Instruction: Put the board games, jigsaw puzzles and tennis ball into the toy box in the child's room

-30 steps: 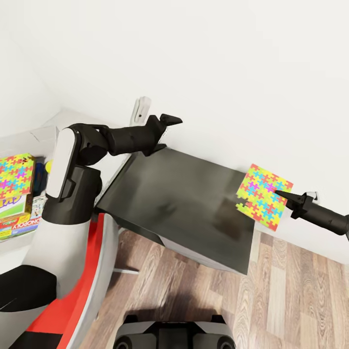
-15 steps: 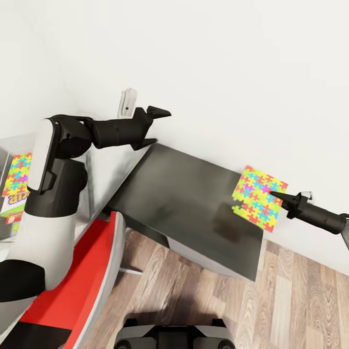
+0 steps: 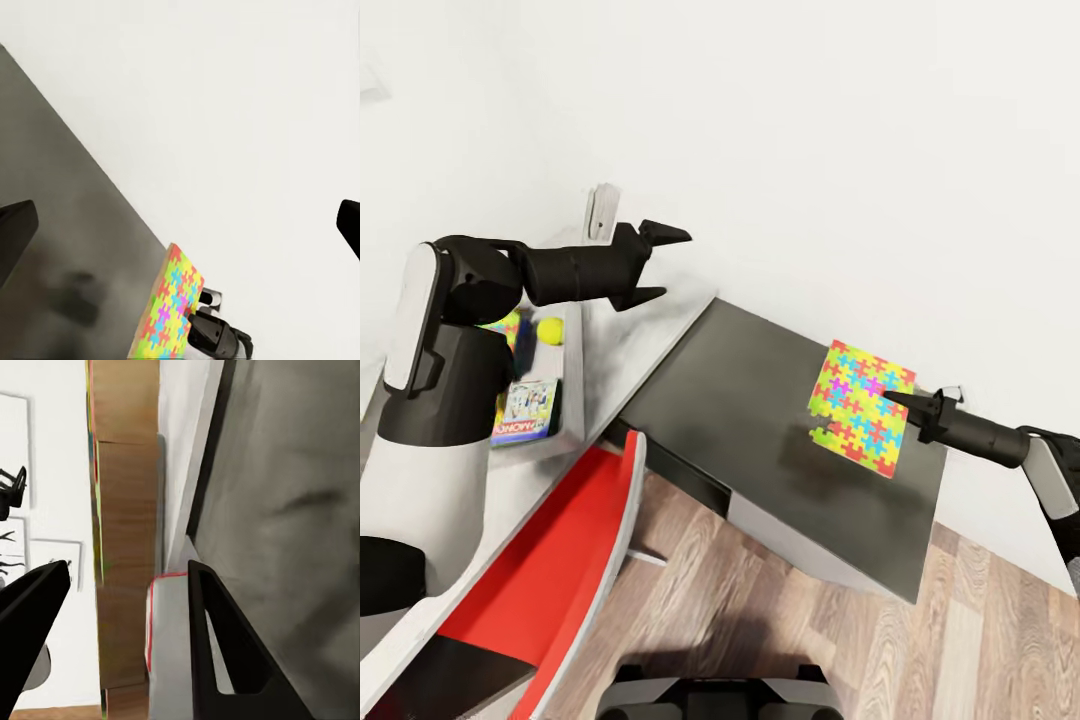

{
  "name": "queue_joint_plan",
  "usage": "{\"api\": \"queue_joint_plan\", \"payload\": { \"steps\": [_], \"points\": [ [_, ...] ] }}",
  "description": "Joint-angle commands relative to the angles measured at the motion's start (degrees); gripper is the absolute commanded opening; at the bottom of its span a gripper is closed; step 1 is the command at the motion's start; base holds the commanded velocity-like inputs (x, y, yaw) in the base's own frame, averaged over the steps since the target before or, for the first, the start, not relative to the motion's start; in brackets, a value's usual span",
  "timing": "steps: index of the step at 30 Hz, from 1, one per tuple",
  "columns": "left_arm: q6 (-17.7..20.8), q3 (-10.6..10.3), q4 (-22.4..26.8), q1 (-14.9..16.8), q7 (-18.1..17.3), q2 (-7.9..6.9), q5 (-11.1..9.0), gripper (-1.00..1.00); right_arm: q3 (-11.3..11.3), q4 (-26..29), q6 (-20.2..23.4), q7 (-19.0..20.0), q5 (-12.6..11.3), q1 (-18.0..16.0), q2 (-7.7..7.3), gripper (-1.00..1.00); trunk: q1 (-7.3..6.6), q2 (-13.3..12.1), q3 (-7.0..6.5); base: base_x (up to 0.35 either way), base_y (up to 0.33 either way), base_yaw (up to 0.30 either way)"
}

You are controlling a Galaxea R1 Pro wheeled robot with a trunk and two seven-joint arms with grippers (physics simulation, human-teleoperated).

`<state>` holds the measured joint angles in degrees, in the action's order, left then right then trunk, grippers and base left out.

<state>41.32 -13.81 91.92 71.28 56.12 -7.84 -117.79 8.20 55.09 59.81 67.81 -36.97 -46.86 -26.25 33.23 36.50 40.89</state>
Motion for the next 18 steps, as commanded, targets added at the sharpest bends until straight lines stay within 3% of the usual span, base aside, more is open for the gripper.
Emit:
{"api": "queue_joint_plan", "payload": {
  "steps": [1, 7, 18],
  "points": [
    [-0.01, -0.02, 0.01, 0.07, 0.48, -0.02, -0.45, 1.0, -0.2, 0.02, 0.19, 0.16, 0.13, -0.5, 0.14, -1.0, 0.02, 0.06, -0.02, 0.0, 0.0, 0.213],
    [-0.01, 0.0, 0.0, 0.28, 0.48, -2.02, -1.45, 1.0, -1.18, 0.06, 0.19, 0.03, 0.11, -2.98, 0.76, -1.0, 0.02, 0.06, -0.45, 0.0, 0.0, 0.214],
    [-0.01, 0.01, -0.08, 1.56, 0.52, -2.92, -1.78, 1.0, -3.52, -1.11, 0.19, -3.39, 0.02, -10.83, 1.41, -1.0, 0.02, 0.06, -1.21, 0.0, 0.0, 0.219]
  ]
}}
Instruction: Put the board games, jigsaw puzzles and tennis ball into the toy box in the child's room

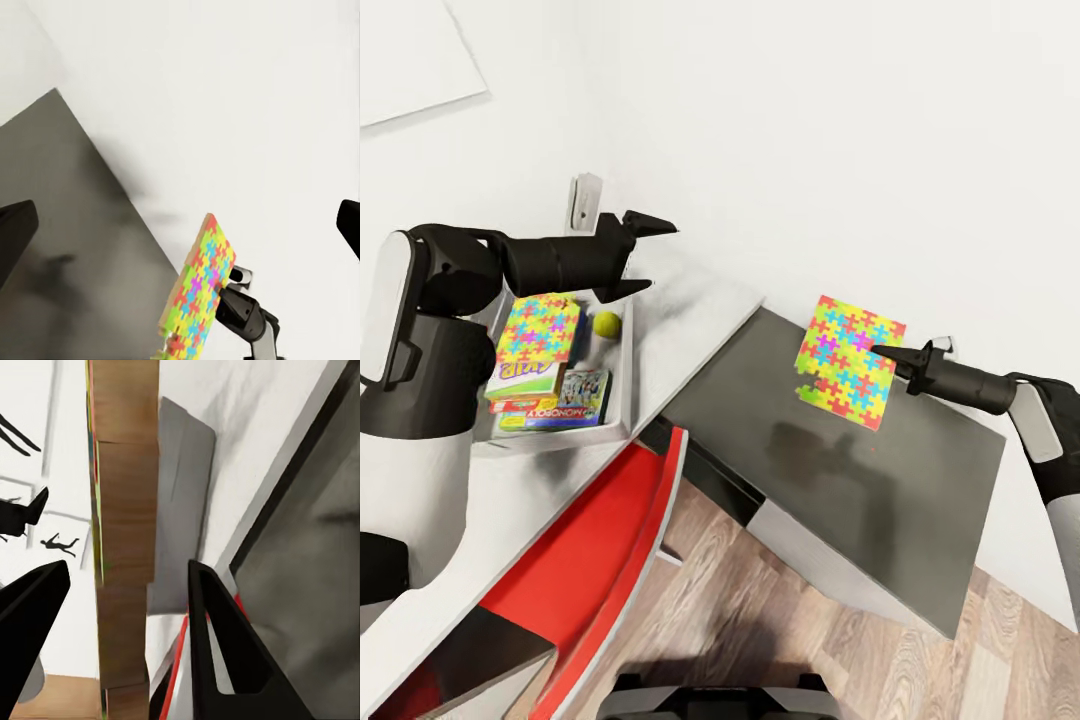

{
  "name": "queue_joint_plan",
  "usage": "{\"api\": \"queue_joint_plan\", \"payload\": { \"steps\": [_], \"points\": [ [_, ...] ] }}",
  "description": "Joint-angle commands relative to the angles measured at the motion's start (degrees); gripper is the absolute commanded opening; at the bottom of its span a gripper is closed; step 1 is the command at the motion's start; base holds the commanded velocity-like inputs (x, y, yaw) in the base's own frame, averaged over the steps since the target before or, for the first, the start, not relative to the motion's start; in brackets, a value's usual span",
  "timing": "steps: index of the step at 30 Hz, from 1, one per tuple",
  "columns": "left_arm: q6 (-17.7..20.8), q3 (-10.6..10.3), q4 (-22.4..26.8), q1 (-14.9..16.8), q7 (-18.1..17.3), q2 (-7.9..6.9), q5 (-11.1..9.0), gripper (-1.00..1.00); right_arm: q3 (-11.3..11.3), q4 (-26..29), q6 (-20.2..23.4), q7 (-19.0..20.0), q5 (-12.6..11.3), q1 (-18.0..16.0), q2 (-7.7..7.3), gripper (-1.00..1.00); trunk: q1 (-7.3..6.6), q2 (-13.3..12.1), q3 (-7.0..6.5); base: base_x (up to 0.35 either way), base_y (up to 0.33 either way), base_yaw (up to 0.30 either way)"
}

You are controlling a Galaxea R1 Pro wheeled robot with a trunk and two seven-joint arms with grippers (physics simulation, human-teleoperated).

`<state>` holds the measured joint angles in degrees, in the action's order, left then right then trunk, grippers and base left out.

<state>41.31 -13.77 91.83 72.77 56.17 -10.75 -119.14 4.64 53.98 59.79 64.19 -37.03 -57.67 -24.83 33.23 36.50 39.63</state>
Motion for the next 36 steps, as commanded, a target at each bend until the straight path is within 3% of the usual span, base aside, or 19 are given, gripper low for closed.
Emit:
{"api": "queue_joint_plan", "payload": {
  "steps": [1, 8, 9, 15, 19, 20, 27, 36],
  "points": [
    [0.0, -0.03, -0.01, 0.27, 0.48, -0.05, -0.44, 1.0, -0.14, -0.4, 0.21, -0.26, 0.09, -1.05, 0.12, -1.0, 0.02, 0.06, -0.01, 0.0, 0.0, 0.224],
    [-0.17, 1.12, 0.0, 1.37, 0.76, -0.78, -0.49, 1.0, -2.51, -5.36, 0.21, -3.54, 0.25, -8.23, 3.79, -1.0, 0.02, 0.06, -0.47, 0.0, 0.0, 0.229],
    [-0.17, 1.12, 0.0, 1.37, 0.76, -0.78, -0.49, 1.0, -2.51, -5.36, 0.21, -3.54, 0.25, -8.23, 3.79, -1.0, 0.02, 0.06, -0.53, 0.0, 0.0, 0.232],
    [-0.37, 3.32, 0.01, 1.61, 2.3, -1.59, -0.94, 1.0, -5.85, -9.87, 0.21, -9.77, 0.23, -13.27, 7.0, -1.0, 0.02, 0.06, -0.9, 0.0, 0.0, 0.234],
    [-0.41, 3.85, 0.01, 1.65, 2.75, -3.31, -2.14, 1.0, -6.7, -11.18, 0.21, -11.97, 0.21, -15.41, 8.91, -1.0, 0.02, 0.06, -1.14, 0.0, 0.0, 0.236],
    [-0.41, 3.85, 0.01, 1.65, 2.75, -3.31, -2.14, 1.0, -6.7, -11.18, 0.21, -11.97, 0.21, -15.41, 8.91, -1.0, 0.02, 0.06, -1.2, 0.0, 0.0, 0.237],
    [-0.39, 4.13, 0.01, 1.37, 2.89, -6.94, -3.14, 1.0, -7.29, -12.22, 0.21, -13.32, 0.27, -18.32, 10.79, -1.0, 0.02, 0.06, -1.61, 0.0, 0.0, 0.24],
    [-0.22, 4.31, 0.01, -0.09, 3.22, -9.3, -3.65, 1.0, -7.43, -14.58, 0.21, -14.17, 0.36, -21.25, 12.09, -1.0, 0.02, 0.06, -2.11, 0.0, 0.0, 0.246]
  ]
}}
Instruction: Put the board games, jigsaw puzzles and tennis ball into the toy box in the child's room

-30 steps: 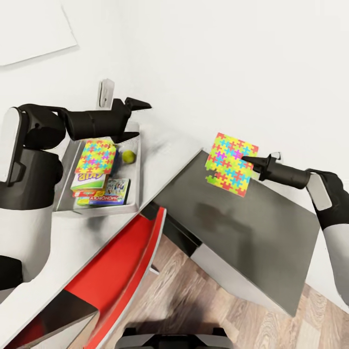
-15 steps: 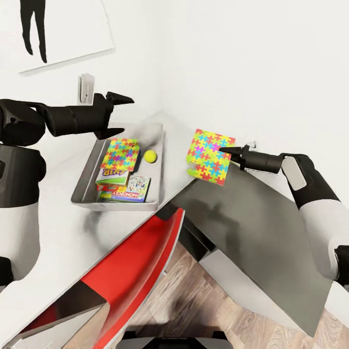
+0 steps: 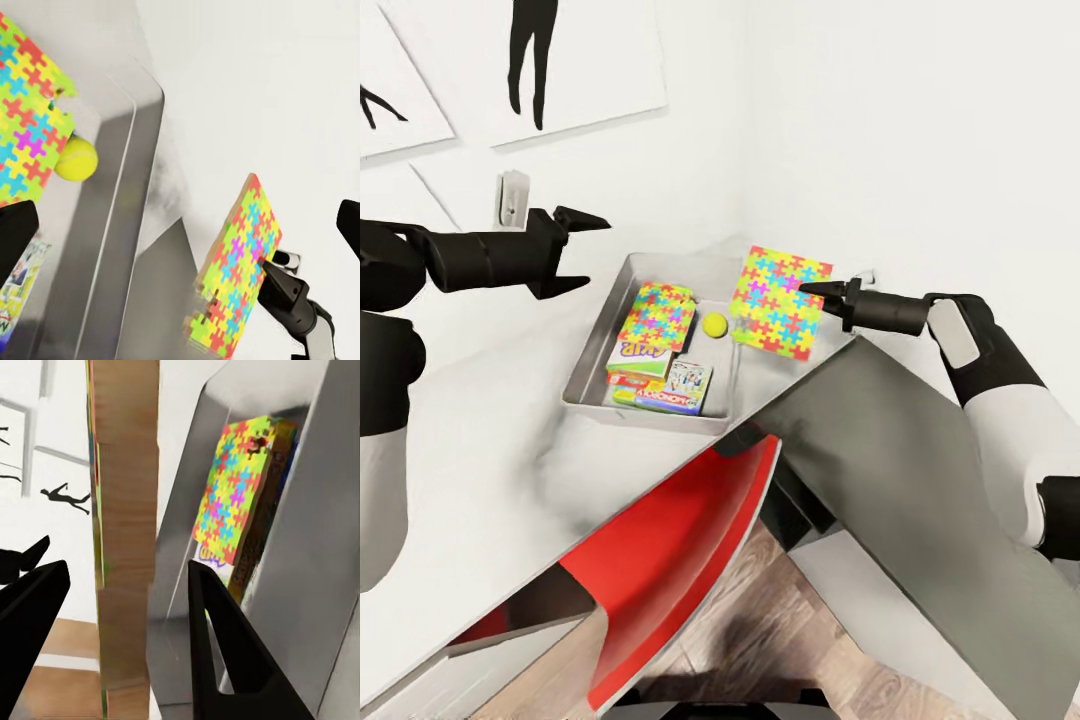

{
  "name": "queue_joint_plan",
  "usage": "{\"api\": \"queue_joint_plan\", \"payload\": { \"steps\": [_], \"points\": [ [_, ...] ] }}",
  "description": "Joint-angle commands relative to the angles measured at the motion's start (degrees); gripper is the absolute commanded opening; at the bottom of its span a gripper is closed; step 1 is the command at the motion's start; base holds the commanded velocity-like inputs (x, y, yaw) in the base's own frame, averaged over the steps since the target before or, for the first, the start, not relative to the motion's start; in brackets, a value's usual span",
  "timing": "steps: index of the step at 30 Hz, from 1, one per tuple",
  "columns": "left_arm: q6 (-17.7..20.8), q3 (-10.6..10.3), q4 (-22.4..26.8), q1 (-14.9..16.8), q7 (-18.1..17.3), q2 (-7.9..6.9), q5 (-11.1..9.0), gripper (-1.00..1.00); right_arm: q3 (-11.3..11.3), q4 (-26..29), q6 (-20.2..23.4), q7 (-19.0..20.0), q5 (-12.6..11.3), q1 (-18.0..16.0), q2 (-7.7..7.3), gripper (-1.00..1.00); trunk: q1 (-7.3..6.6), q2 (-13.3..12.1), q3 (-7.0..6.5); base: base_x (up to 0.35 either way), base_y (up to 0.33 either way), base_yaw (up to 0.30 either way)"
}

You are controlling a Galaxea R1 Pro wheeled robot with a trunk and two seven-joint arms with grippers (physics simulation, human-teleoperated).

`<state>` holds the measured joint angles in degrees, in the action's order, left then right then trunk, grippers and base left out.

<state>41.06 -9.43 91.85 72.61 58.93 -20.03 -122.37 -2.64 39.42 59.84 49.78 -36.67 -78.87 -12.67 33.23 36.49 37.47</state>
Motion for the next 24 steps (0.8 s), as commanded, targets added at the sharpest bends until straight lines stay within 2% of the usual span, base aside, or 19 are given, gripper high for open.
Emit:
{"api": "queue_joint_plan", "payload": {
  "steps": [1, 8, 13, 16, 24],
  "points": [
    [0.08, 0.02, 0.0, -0.24, 0.41, -0.72, -0.56, 1.0, -0.16, -0.43, 0.16, -0.77, 0.01, -0.66, 0.12, -1.0, 0.02, 0.06, 0.0, 0.0, 0.0, 0.247],
    [0.18, -0.25, 0.0, -0.94, 0.54, -2.41, -2.78, 1.0, -0.17, -1.22, 0.16, -4.07, -0.05, -1.84, 0.92, -1.0, 0.02, 0.06, -0.36, 0.0, 0.0, 0.249],
    [0.17, -0.28, 0.0, -1.94, 0.93, -3.65, -3.24, 1.0, -0.19, -2.54, 0.16, -6.12, -0.01, -2.06, 2.42, -1.0, 0.02, 0.06, -0.61, 0.0, 0.0, 0.253],
    [0.17, -0.1, 0.0, -2.58, 1.06, -4.02, -3.34, 1.0, -0.18, -3.02, 0.16, -8.4, 0.01, -2.15, 3.28, -1.0, 0.02, 0.06, -0.75, 0.0, 0.0, 0.254],
    [0.17, -0.01, -0.03, -3.15, 1.16, -4.3, -3.52, 1.0, -0.18, -3.42, 0.16, -11.25, -0.03, -2.23, 4.12, -1.0, 0.02, 0.06, -1.11, 0.0, 0.0, 0.258]
  ]
}}
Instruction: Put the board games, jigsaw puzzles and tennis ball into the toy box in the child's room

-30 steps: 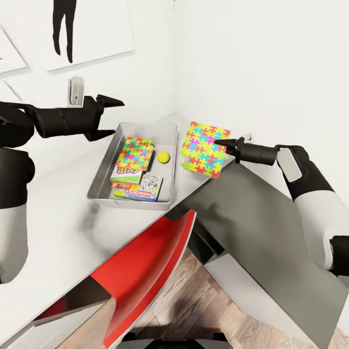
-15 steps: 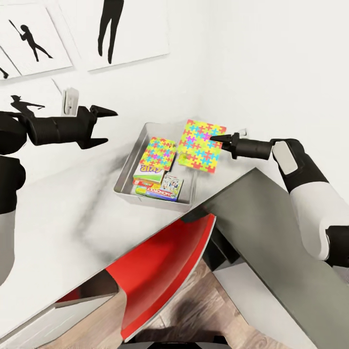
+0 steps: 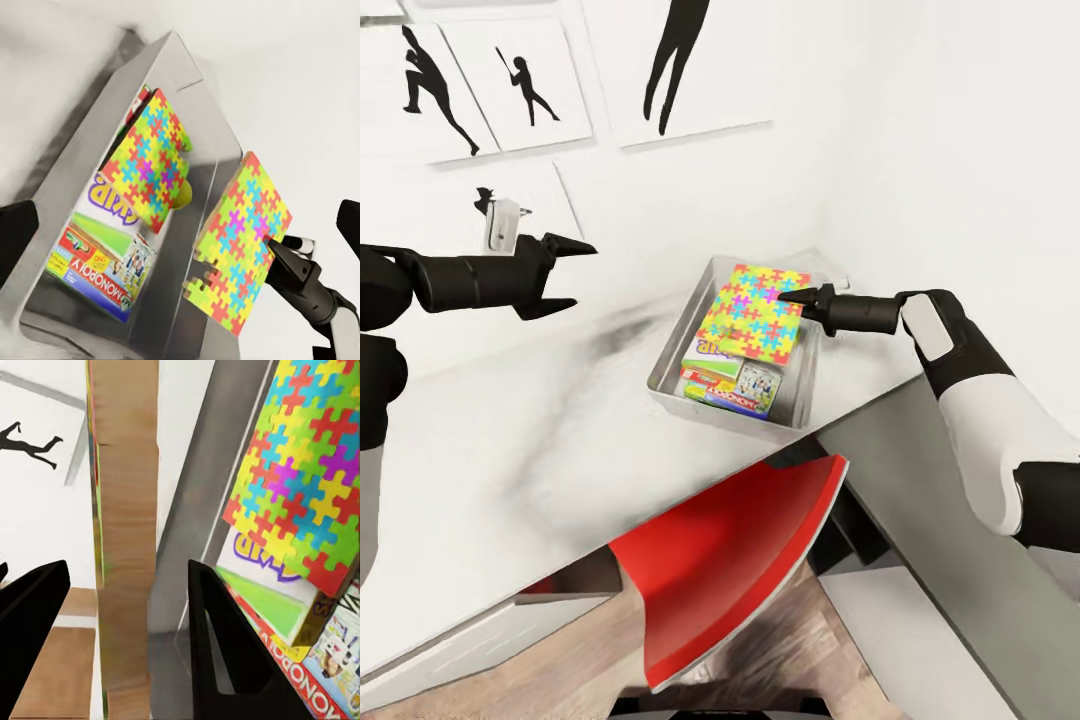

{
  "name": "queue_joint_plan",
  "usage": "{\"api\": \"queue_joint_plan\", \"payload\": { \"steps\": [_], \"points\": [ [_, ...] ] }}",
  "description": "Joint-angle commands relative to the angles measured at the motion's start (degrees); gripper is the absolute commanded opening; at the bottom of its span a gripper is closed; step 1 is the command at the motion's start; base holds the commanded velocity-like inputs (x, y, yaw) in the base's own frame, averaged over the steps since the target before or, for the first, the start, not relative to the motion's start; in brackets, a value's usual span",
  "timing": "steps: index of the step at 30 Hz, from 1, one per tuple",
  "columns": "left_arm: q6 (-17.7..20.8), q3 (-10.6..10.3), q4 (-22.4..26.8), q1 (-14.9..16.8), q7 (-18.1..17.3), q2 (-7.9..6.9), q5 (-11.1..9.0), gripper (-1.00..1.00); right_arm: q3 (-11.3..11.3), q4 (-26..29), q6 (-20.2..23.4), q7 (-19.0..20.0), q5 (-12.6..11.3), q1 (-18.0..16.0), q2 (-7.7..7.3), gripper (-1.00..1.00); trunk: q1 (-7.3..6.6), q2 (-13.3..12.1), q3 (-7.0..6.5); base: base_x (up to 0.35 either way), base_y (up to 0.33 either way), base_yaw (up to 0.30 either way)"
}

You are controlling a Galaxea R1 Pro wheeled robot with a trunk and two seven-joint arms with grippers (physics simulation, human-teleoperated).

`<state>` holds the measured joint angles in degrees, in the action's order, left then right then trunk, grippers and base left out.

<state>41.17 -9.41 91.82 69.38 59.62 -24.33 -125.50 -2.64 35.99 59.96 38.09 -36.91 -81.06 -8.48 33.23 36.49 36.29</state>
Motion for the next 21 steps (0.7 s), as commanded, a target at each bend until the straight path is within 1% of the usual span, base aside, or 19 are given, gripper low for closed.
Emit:
{"api": "queue_joint_plan", "payload": {
  "steps": [1, 5, 10, 11, 13, 16, 17, 21],
  "points": [
    [0.05, -0.05, -0.02, 0.04, 0.47, -0.02, -0.43, 1.0, -0.17, -0.02, 0.04, 0.21, 0.22, -0.03, 0.07, -1.0, 0.02, 0.06, 0.02, 0.0, 0.0, 0.265],
    [0.05, -0.03, -0.04, -0.05, 0.48, -0.07, -0.63, 1.0, -0.22, -0.09, 0.04, -0.31, 0.24, 0.09, 0.47, -1.0, 0.02, 0.06, -0.07, 0.0, 0.0, 0.228],
    [0.05, -0.01, -0.05, -0.09, 0.49, -0.09, -0.8, 1.0, -0.33, -0.11, 0.04, -1.11, 0.25, 0.29, 0.65, -1.0, 0.02, 0.06, -0.12, 0.0, 0.0, 0.097],
    [0.05, 0.0, -0.06, -0.1, 0.49, -0.1, -0.85, 1.0, -0.34, -0.12, 0.04, -2.09, 0.25, 0.37, 0.76, -1.0, 0.02, 0.06, -0.12, 0.0, 0.0, 0.046],
    [0.05, 0.0, -0.06, -0.1, 0.49, -0.1, -0.86, 1.0, -0.34, -0.12, 0.04, -2.75, 0.25, 0.41, 0.86, -1.0, 0.02, 0.06, -0.13, 0.0, 0.0, 0.041],
    [0.05, 0.0, -0.1, -0.13, 0.49, -0.1, -0.87, 1.0, -0.34, -0.13, 0.04, -5.17, 0.22, 0.49, 1.36, -1.0, 0.02, 0.06, -0.13, 0.0, 0.0, 0.024],
    [0.05, 0.0, -0.1, -0.13, 0.49, -0.1, -0.87, 1.0, -0.34, -0.13, 0.04, -5.17, 0.22, 0.49, 1.36, -1.0, 0.02, 0.06, -0.14, 0.0, 0.0, 0.019],
    [0.05, -0.03, -0.13, -0.14, 0.5, -0.1, -0.81, 1.0, -0.3, -0.13, 0.04, -8.54, 0.23, 0.68, 1.83, -1.0, 0.02, 0.06, -0.14, 0.0, 0.0, 0.011]
  ]
}}
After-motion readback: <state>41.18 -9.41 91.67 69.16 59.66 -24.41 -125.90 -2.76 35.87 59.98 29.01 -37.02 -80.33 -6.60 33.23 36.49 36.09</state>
